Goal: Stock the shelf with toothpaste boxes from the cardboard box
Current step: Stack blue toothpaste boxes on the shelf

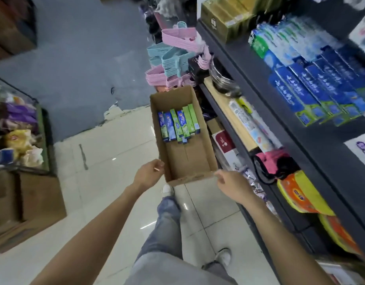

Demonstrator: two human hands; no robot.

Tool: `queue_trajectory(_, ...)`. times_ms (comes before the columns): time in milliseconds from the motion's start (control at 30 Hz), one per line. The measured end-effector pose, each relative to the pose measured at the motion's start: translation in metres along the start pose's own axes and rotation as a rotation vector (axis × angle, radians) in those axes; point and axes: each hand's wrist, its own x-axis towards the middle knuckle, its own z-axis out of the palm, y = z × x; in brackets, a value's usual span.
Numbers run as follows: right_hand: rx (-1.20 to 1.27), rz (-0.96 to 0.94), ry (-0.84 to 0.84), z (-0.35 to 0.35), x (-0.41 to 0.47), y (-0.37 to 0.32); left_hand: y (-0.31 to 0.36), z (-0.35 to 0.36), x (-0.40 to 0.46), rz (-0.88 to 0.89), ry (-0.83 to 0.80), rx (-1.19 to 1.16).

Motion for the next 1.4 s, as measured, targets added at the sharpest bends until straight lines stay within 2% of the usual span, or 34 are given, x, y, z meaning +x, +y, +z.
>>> queue_trajectory(200,0.224,0.081,-0.115,0.013,0.150,-0.049,-0.047,-0.028,0.119,-0.164,-0.001,-0.101)
queue_trajectory(300,0.284,0.121,-0.078,0.020,0.226,-0.060,-0.058,-0.033,0.183,-0.168,-0.012,-0.089)
queue_trajectory(433,0.327,0.145,0.024,0.034,0.322,-0.061,-0.067,-0.029,0.270,-0.125,0.053,-0.059)
queue_trajectory(533,0.280,0.125,0.112,0.050,0.386,-0.055,-0.080,-0.020,0.328,-0.209,0.083,-0.122)
queue_trajectory(633,0.250,0.132,0.125,0.079,0.444,-0.042,-0.093,-0.007,0.368,-0.287,0.113,-0.231)
queue_trajectory(733,0.132,0.134,0.071,0.111,0.499,-0.027,-0.100,0.005,0.391,-0.214,0.131,-0.342)
queue_trajectory(833,-0.001,0.054,0.068,0.137,0.544,-0.028,-0.106,0.013,0.398,-0.156,0.178,-0.383)
queue_trajectory(967,-0.248,-0.129,0.011,0.171,0.579,-0.050,-0.114,0.018,0.398,-0.095,0.220,-0.353)
queue_trajectory(1067,-0.532,-0.105,-0.086,0.198,0.587,-0.064,-0.121,0.018,0.401,-0.072,0.220,-0.335)
queue_trajectory(1133,-0.611,-0.064,-0.122,0.211,0.584,-0.068,-0.123,0.018,0.403,-0.058,0.215,-0.313)
queue_trajectory(1267,-0.511,-0.021,-0.144,0.219,0.576,-0.065,-0.123,0.019,0.404,-0.058,0.225,-0.275)
queue_trajectory(1400,-0.249,0.085,-0.157,0.203,0.566,-0.064,-0.116,0.019,0.404,-0.057,0.252,-0.193)
